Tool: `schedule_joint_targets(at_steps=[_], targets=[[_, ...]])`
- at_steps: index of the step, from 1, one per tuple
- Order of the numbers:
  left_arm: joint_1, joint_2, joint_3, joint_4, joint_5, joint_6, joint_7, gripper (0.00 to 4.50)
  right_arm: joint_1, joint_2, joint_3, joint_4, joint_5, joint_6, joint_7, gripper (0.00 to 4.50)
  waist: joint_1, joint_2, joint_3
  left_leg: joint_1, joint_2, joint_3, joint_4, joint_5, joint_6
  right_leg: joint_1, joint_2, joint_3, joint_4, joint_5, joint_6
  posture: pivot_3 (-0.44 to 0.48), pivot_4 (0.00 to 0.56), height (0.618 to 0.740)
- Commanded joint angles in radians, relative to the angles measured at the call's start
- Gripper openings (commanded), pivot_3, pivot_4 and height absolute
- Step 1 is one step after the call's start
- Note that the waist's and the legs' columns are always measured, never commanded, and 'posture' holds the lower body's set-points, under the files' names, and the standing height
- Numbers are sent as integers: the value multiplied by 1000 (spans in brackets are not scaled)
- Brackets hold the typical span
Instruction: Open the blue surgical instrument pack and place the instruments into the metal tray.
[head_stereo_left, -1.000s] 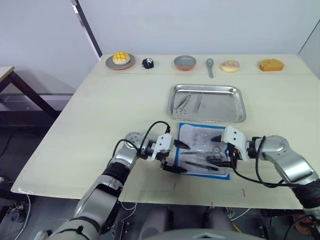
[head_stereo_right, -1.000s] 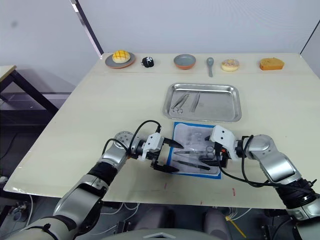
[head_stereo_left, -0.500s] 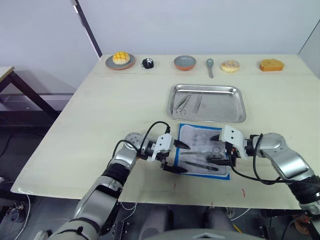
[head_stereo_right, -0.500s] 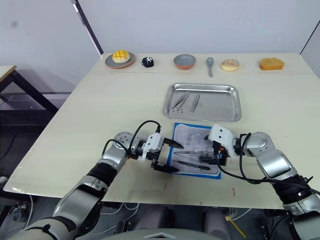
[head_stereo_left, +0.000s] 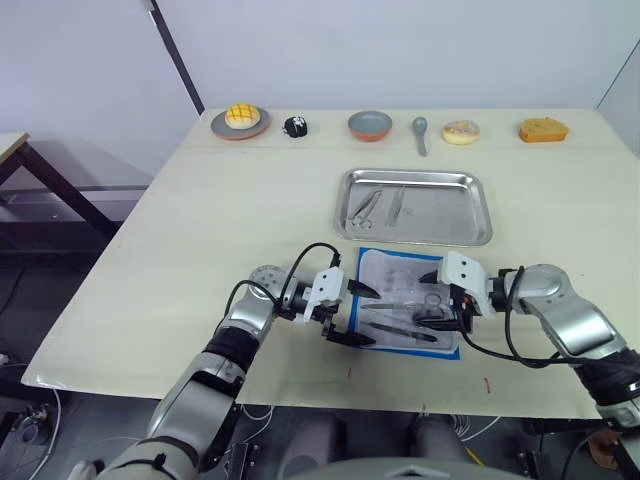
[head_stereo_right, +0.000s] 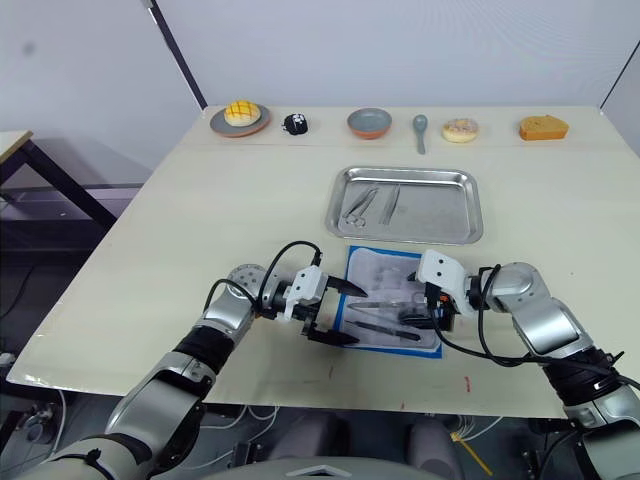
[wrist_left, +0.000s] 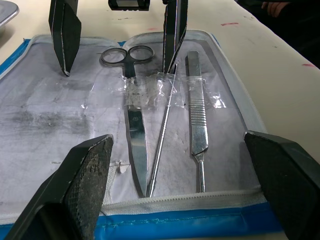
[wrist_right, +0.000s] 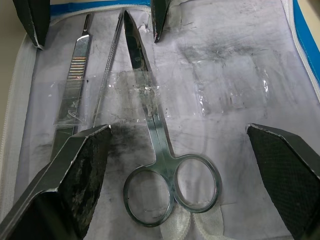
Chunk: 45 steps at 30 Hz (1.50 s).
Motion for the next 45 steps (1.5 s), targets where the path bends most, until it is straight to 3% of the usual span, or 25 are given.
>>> schedule_joint_targets(at_steps=[1,6,7,22,45], targets=[[84,4,-63,104,108,60,53,4500,-11,0,9,-8,-6,2,10,2754,0,0,0,0,0,0,0,0,0,0,0,0,0,0,0,0,150,740],[85,3,-63,102,107,63,54,4500,-5,-5,12,-3,-20,-13,15,397,0,0,0,0,0,0,0,0,0,0,0,0,0,0,0,0,150,740],[86,4,-63,101,107,63,53,4500,-4,-4,12,-4,-21,-14,14,96,0,0,0,0,0,0,0,0,0,0,0,0,0,0,0,0,150,740],[97,0,-64,82,103,76,59,4500,-5,-4,26,-94,-43,46,-1,96,0,0,0,0,0,-2,-3,0,0,0,-1,0,-2,0,0,0,150,740],[98,-5,-69,82,108,79,60,4500,-79,-103,58,-223,-62,210,37,96,1,1,1,-2,-5,-10,-7,0,0,0,-7,-4,-6,-1,7,0,150,740]])
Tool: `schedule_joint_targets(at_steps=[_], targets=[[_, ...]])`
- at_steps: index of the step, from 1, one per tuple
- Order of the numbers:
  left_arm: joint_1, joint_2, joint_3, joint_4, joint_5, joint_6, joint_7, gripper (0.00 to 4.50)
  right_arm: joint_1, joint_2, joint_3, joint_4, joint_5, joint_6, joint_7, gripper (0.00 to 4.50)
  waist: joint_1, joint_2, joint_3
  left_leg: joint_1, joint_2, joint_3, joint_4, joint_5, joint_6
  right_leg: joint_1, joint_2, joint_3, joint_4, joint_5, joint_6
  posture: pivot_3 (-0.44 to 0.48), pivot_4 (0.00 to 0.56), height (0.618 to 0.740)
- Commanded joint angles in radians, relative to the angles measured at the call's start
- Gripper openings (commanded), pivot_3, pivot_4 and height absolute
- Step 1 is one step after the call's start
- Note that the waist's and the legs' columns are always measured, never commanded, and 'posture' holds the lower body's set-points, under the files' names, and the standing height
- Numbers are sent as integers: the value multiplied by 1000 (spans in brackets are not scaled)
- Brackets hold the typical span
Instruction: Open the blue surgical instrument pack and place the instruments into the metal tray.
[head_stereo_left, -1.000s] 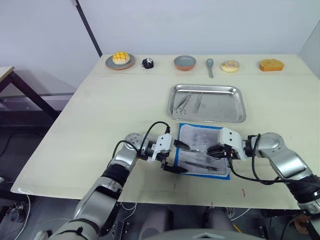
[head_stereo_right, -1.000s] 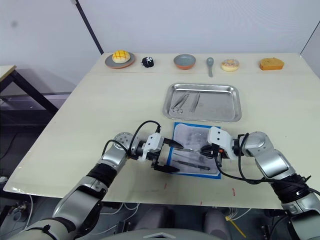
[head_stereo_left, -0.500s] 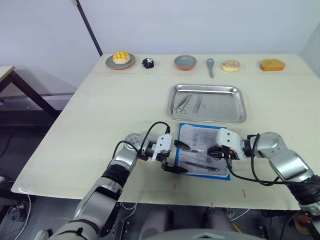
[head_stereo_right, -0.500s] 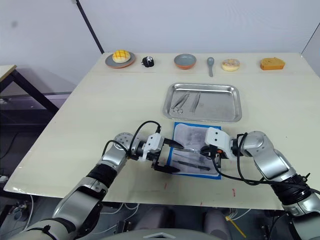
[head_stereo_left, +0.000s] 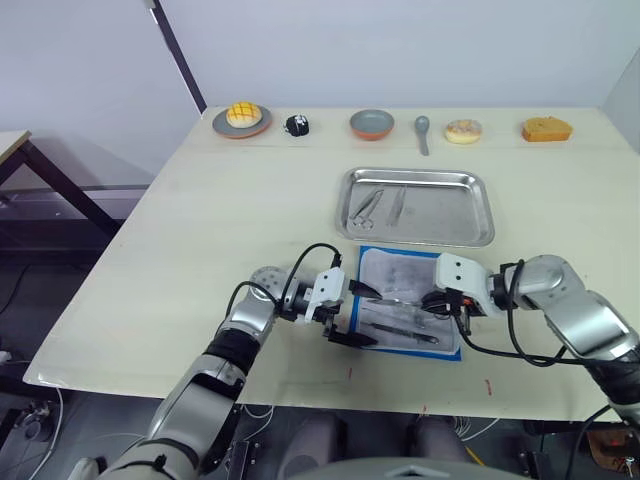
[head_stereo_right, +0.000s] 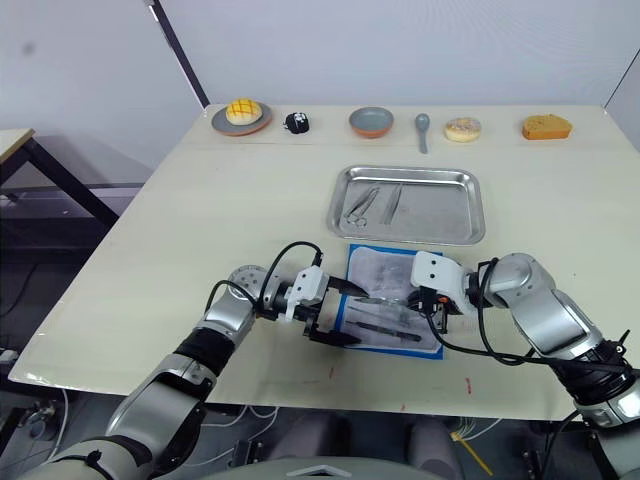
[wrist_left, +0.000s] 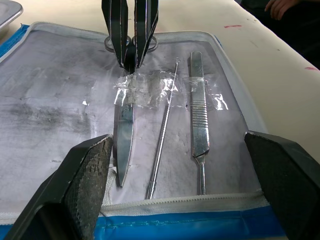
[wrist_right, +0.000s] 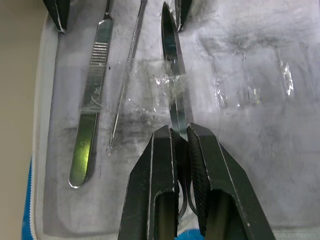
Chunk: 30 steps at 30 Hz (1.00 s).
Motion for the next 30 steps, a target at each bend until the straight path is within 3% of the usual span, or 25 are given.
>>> schedule_joint_targets(at_steps=[1,18,30], targets=[[87,-1,-70,103,108,64,49,4500,-29,-18,0,-43,-7,3,3,96,0,0,0,0,0,0,0,0,0,0,0,-1,0,0,0,0,150,740],[81,-4,-68,114,109,64,52,4500,-92,-69,40,-106,-25,92,24,96,0,1,1,-1,-1,-1,-1,0,0,0,-1,-4,-1,0,2,0,150,740],[71,-10,-66,125,110,60,52,4500,-44,-146,-37,-129,21,65,43,96,2,2,2,-3,-2,-4,-1,0,-1,0,-2,-8,-3,0,3,0,150,740]])
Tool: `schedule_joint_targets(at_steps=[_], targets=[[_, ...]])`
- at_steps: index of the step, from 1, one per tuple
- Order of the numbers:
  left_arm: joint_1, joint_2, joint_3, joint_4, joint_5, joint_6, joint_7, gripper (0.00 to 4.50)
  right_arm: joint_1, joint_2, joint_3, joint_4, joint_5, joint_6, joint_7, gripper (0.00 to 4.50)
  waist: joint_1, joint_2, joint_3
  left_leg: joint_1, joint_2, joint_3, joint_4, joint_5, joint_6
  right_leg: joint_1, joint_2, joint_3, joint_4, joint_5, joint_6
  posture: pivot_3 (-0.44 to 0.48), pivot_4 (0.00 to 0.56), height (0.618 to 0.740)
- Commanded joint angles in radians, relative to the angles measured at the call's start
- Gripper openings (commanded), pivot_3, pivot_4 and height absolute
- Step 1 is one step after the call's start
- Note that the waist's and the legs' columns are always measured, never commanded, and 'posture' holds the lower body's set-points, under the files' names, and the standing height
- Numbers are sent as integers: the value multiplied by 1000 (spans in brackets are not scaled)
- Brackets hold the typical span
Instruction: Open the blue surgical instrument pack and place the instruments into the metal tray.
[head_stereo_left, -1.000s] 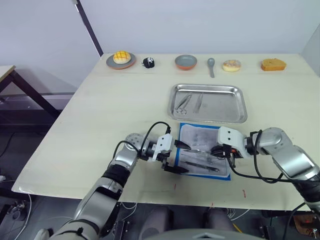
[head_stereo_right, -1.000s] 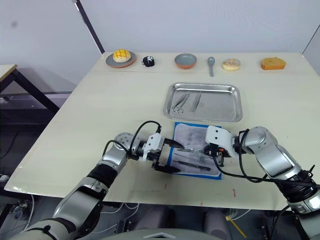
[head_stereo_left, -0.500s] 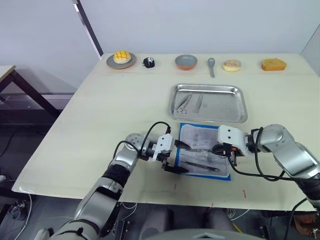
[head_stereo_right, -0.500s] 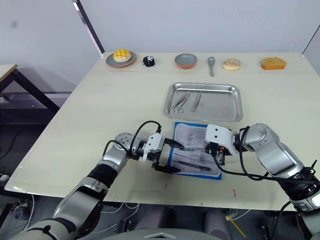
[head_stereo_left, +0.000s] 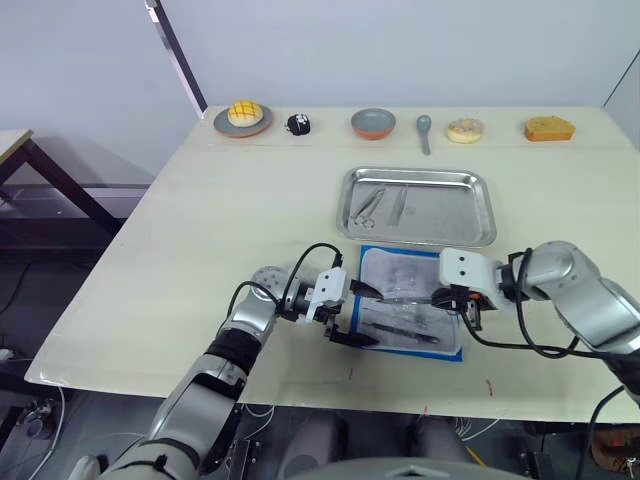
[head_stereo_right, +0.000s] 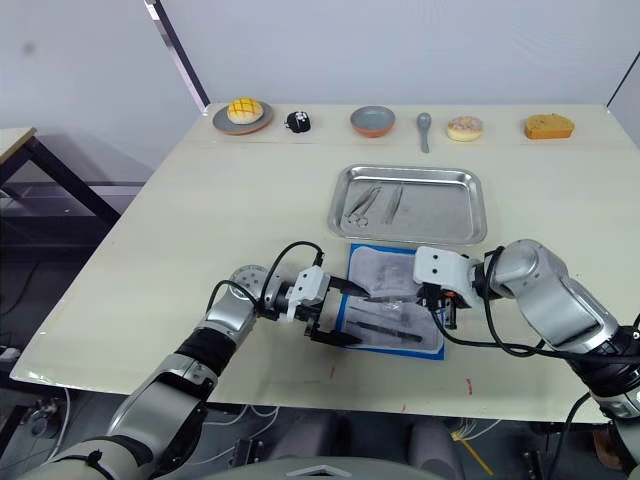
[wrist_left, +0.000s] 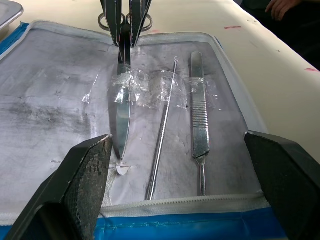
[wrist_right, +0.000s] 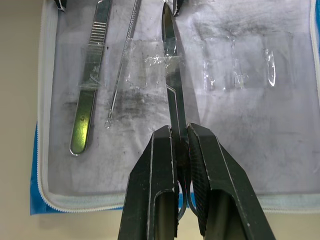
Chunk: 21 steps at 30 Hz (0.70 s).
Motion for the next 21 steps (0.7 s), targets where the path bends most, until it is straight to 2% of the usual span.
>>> schedule_joint_targets(at_steps=[1,10,15,21], targets=[[73,0,-66,125,109,60,52,4500,28,-49,-72,-42,23,-31,12,96,1,0,0,0,0,0,0,0,0,0,0,0,0,0,0,0,150,740],[71,0,-62,130,109,59,50,4500,150,-165,-201,-38,78,-106,38,96,0,1,2,-2,-3,-2,-1,0,0,1,-5,-2,-3,1,2,0,150,740],[69,-3,-63,136,110,54,48,4500,252,-249,-324,-27,111,-170,69,96,1,2,3,-2,-4,-3,-1,0,0,2,-6,-4,-4,0,4,0,150,740],[67,-7,-64,140,111,51,48,4500,293,-247,-475,-14,203,-140,65,96,-1,3,4,-1,-4,-3,-1,0,-1,3,-7,-5,-4,0,5,0,150,740]])
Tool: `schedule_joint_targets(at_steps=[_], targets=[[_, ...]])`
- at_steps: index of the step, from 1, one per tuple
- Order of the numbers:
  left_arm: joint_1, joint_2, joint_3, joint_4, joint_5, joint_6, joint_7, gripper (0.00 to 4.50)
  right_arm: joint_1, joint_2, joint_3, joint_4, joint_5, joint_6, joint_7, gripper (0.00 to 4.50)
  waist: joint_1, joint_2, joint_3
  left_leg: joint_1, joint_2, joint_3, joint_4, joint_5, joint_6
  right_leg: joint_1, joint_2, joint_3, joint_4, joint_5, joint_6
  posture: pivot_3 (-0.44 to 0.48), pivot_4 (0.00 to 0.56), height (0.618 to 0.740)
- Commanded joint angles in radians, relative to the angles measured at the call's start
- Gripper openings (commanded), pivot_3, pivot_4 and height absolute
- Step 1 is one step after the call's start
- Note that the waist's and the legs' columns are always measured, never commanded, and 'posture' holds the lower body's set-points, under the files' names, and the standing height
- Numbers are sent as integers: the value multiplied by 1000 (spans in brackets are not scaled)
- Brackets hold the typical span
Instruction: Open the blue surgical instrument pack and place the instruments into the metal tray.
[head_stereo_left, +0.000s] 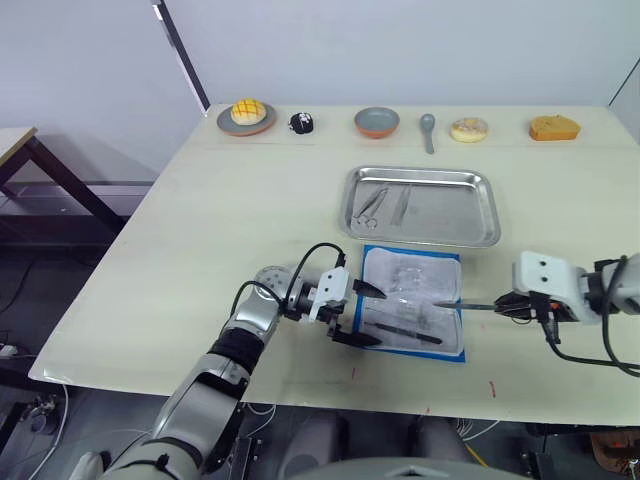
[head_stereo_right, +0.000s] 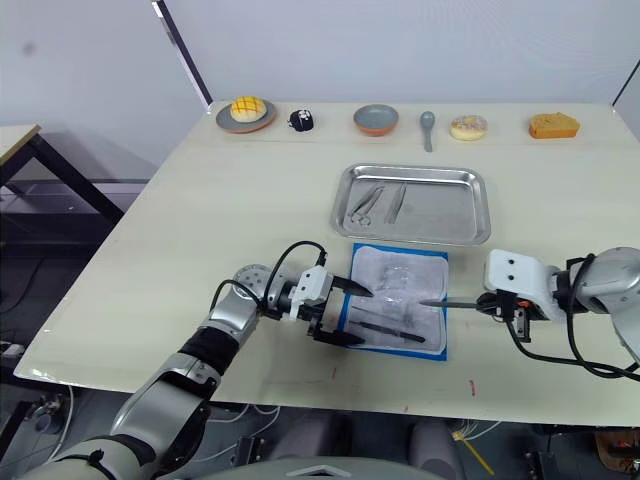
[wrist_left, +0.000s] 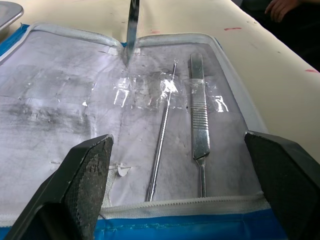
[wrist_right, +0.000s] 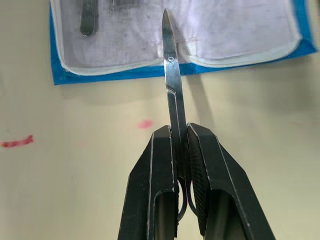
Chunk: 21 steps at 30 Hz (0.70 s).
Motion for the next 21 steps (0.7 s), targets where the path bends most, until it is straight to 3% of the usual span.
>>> schedule_joint_targets(at_steps=[1,5,10,16,21], targets=[[72,1,-63,139,107,51,47,4500,-22,18,-118,3,87,53,-22,96,0,0,0,0,0,0,0,0,0,0,0,0,0,0,0,0,150,740],[70,-1,-62,144,107,49,48,4500,-89,107,-168,17,181,169,-111,96,0,0,1,0,0,0,0,0,0,0,0,0,0,0,0,0,150,740],[67,-6,-63,148,109,47,53,4500,-178,234,-125,16,209,282,-252,96,2,0,2,-1,-1,-2,-1,0,0,0,-1,-1,0,0,0,0,150,740],[70,-18,-63,137,109,53,62,4500,-380,528,-52,140,125,382,-587,96,-1,2,3,-2,-4,-8,-1,0,0,0,-3,1,0,2,-5,0,150,740],[70,-20,-56,135,111,55,66,4500,-503,697,-45,321,44,401,-804,96,13,3,3,-4,-8,-14,-1,1,1,0,-4,-2,0,3,-6,0,150,740]])
